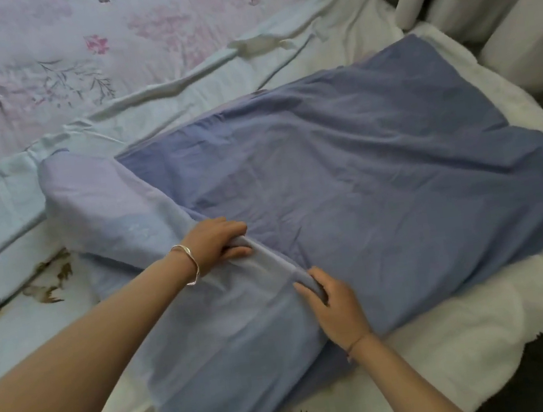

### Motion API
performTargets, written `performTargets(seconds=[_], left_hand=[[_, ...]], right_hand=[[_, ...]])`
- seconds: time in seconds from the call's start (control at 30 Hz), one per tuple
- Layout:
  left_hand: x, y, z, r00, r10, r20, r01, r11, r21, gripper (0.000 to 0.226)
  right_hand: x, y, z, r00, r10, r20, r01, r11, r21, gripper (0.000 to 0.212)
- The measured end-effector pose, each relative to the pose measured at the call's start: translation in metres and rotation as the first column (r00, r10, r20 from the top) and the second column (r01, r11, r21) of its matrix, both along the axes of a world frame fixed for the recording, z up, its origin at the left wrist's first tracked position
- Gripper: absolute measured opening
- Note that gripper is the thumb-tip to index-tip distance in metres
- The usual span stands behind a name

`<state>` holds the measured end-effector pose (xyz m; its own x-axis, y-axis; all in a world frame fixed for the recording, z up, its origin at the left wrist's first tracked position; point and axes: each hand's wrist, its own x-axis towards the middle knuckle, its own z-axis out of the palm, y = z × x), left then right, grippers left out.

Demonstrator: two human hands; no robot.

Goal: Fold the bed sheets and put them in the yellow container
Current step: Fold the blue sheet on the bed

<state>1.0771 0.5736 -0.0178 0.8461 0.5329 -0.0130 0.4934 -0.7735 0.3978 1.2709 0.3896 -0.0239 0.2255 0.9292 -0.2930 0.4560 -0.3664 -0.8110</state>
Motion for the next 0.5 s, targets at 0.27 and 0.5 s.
performTargets(seconds=[0.27, 0.5], left_hand=[[0.015, 0.022, -0.015, 0.973, 0.120, -0.199, -0.080, 0.977, 0.196, 0.043], [0.032, 0.013, -0.016, 0.881, 0.102, -0.462, -0.106, 0.994, 0.016, 0.055]], right_hand=[[0.010, -0.002, -0.011, 0.965, 0.016, 0.261, 0.010, 0.995, -0.099, 0.026], [-0.019, 0.043, -0.008, 0.999, 0.049, -0.004, -0.046, 0.921, -0.386, 0.062]])
